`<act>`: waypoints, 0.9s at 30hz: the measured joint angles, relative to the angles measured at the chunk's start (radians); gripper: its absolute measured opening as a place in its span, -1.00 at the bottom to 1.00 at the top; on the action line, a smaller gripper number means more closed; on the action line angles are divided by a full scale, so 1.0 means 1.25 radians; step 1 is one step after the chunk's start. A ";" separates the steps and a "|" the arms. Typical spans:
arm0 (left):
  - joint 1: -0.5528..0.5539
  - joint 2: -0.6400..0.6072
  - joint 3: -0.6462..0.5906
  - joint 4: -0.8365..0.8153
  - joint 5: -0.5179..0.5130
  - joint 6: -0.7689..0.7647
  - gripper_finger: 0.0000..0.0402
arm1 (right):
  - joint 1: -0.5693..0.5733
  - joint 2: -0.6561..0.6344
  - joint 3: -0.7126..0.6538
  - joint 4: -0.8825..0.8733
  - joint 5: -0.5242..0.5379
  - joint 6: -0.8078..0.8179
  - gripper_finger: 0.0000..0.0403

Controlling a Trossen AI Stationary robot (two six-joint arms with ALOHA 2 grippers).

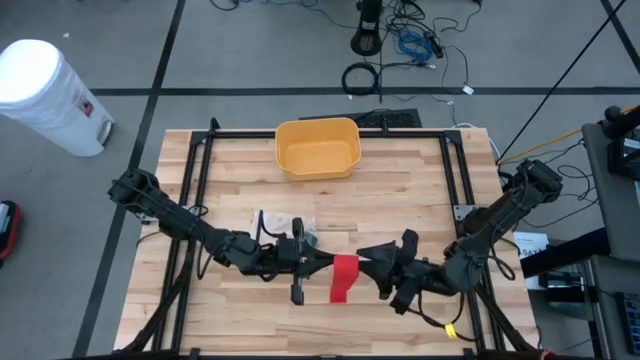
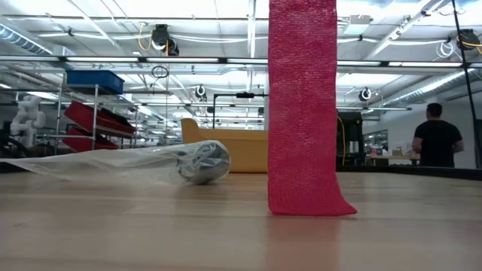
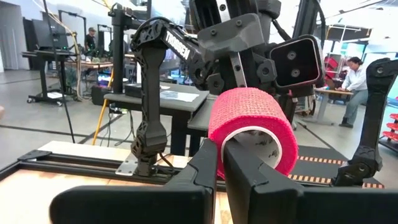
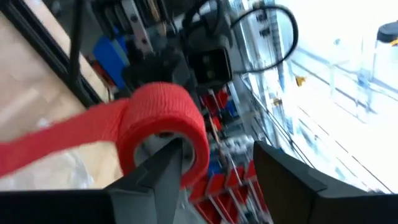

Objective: Roll bandage
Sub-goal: Roll the red bandage

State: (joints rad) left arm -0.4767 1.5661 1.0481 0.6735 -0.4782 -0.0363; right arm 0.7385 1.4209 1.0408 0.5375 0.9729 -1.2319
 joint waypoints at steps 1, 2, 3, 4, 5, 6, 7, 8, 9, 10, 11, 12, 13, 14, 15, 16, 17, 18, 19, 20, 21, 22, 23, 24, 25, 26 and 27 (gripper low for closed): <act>0.000 0.000 0.000 0.000 0.000 0.002 -0.90 | 0.007 0.000 0.002 -0.004 0.027 -0.009 -0.08; 0.000 0.000 0.000 0.000 0.000 0.011 -0.90 | 0.015 0.000 0.003 -0.007 0.055 -0.018 -0.07; 0.000 0.000 0.000 0.000 -0.003 0.015 -0.90 | 0.023 0.000 0.005 -0.011 0.082 -0.025 -0.06; 0.000 0.000 0.000 0.000 -0.007 0.016 -0.90 | 0.031 0.000 0.007 -0.014 0.103 -0.029 -0.06; 0.000 0.000 0.000 0.000 -0.008 0.016 -0.90 | 0.040 0.000 0.008 -0.016 0.119 -0.029 -0.06; -0.001 0.000 0.000 0.000 -0.008 0.016 -0.90 | 0.051 0.000 0.008 -0.027 0.130 -0.028 -0.07; -0.001 0.000 0.000 0.000 -0.008 0.016 -0.90 | 0.062 0.000 0.008 -0.041 0.130 -0.020 -0.07; -0.001 0.000 0.000 -0.001 -0.008 0.016 -0.90 | 0.074 0.000 0.008 -0.056 0.130 -0.012 -0.08; -0.001 0.000 0.000 -0.001 -0.008 0.016 -0.90 | 0.087 0.000 0.008 -0.068 0.130 -0.006 -0.09; -0.001 0.000 0.000 -0.001 -0.007 0.018 -0.90 | 0.100 0.000 0.008 -0.077 0.129 -0.003 -0.10; -0.001 0.000 0.000 -0.001 -0.008 0.019 -0.90 | 0.112 0.000 0.008 -0.087 0.129 -0.003 -0.10; -0.001 0.000 0.000 -0.001 -0.007 0.019 -0.90 | 0.123 0.000 0.008 -0.095 0.128 -0.008 -0.11; -0.001 0.000 0.000 -0.001 -0.008 0.019 -0.90 | 0.133 0.000 0.008 -0.104 0.124 -0.014 -0.11; -0.001 0.000 0.000 -0.001 -0.008 0.019 -0.90 | 0.140 0.000 0.008 -0.116 0.120 -0.020 -0.11; -0.001 0.000 0.000 0.000 -0.009 0.019 -0.90 | 0.145 0.000 0.008 -0.134 0.112 -0.026 -0.11; -0.001 0.000 0.000 0.000 -0.013 0.019 -0.90 | 0.147 0.000 0.008 -0.168 0.094 -0.029 -0.11; -0.001 0.000 0.000 0.000 -0.016 0.019 -0.90 | 0.146 0.003 0.008 -0.204 0.075 -0.030 -0.11; -0.001 0.000 0.000 0.001 -0.016 0.019 -0.90 | 0.142 0.009 0.008 -0.238 0.057 -0.040 -0.11; -0.001 0.000 0.000 0.002 -0.016 0.019 -0.90 | 0.134 0.019 0.008 -0.263 0.041 -0.058 -0.11; -0.001 0.000 0.000 0.005 -0.016 0.019 -0.90 | 0.126 0.032 0.008 -0.273 0.032 -0.086 -0.11; -0.001 0.000 0.000 0.007 -0.016 0.018 -0.90 | 0.120 0.047 0.008 -0.273 0.031 -0.116 -0.11; -0.001 0.000 0.000 0.007 -0.017 0.016 -0.90 | 0.115 0.063 0.008 -0.268 0.032 -0.144 -0.11; -0.001 0.000 0.000 0.007 -0.017 0.015 -0.90 | 0.112 0.081 0.008 -0.259 0.033 -0.173 -0.10; -0.001 0.000 0.000 0.007 -0.017 0.015 -0.90 | 0.110 0.098 0.008 -0.254 0.032 -0.202 -0.09; 0.000 0.000 0.000 0.007 -0.018 0.015 -0.90 | 0.108 0.114 0.008 -0.254 0.034 -0.229 -0.08; 0.000 0.000 0.000 0.007 -0.018 0.015 -0.90 | 0.107 0.134 0.008 -0.254 0.038 -0.254 -0.07; 0.002 0.000 0.000 0.007 -0.019 0.015 -0.90 | 0.106 0.151 0.008 -0.254 0.048 -0.278 -0.06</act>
State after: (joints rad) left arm -0.4745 1.5658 1.0481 0.6828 -0.5024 -0.0181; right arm 0.8715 1.6100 1.0508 0.2199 1.0331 -1.5795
